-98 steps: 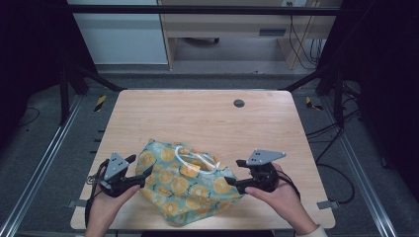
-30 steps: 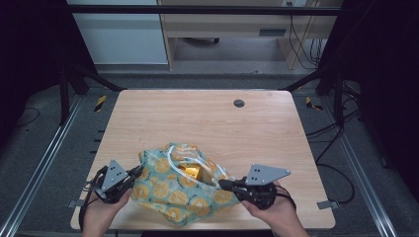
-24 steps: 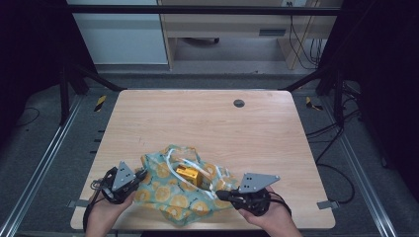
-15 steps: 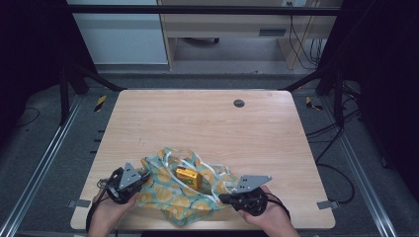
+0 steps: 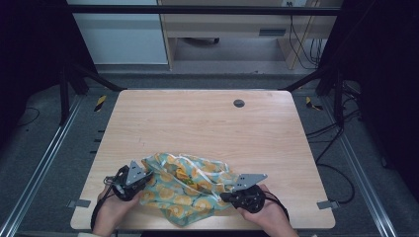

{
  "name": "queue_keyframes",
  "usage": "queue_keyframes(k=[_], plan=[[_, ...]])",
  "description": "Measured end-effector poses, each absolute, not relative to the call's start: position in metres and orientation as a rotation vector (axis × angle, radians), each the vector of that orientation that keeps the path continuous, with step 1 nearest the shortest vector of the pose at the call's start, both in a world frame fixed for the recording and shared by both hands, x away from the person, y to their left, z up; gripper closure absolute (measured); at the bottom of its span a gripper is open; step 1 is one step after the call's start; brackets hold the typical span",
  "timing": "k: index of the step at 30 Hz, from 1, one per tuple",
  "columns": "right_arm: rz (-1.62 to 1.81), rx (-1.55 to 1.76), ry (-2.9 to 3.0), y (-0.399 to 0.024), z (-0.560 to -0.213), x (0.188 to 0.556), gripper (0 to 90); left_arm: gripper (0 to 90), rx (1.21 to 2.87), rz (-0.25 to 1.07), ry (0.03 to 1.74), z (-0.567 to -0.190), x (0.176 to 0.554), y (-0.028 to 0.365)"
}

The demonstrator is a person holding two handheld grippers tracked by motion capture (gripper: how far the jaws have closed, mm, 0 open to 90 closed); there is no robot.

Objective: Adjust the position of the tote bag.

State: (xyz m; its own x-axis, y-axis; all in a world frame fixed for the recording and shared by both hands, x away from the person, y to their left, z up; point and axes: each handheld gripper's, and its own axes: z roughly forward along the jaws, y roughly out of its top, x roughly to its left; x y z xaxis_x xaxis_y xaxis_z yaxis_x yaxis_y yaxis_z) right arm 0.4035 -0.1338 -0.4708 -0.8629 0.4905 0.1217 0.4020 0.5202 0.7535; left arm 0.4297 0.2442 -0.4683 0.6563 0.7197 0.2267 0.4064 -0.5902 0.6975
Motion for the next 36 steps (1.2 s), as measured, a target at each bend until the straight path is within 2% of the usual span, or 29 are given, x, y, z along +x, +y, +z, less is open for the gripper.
queue_keyframes(k=[21,36], plan=[[1.232,0.799,2.638,-0.131,-0.481,0.411,90.0,88.3,2.254,0.663,0.893,-0.480,0.455,0.237],[1.195,0.824,2.637,-0.133,-0.484,0.412,90.0,87.4,2.244,0.622,0.907,-0.485,0.457,0.233]])
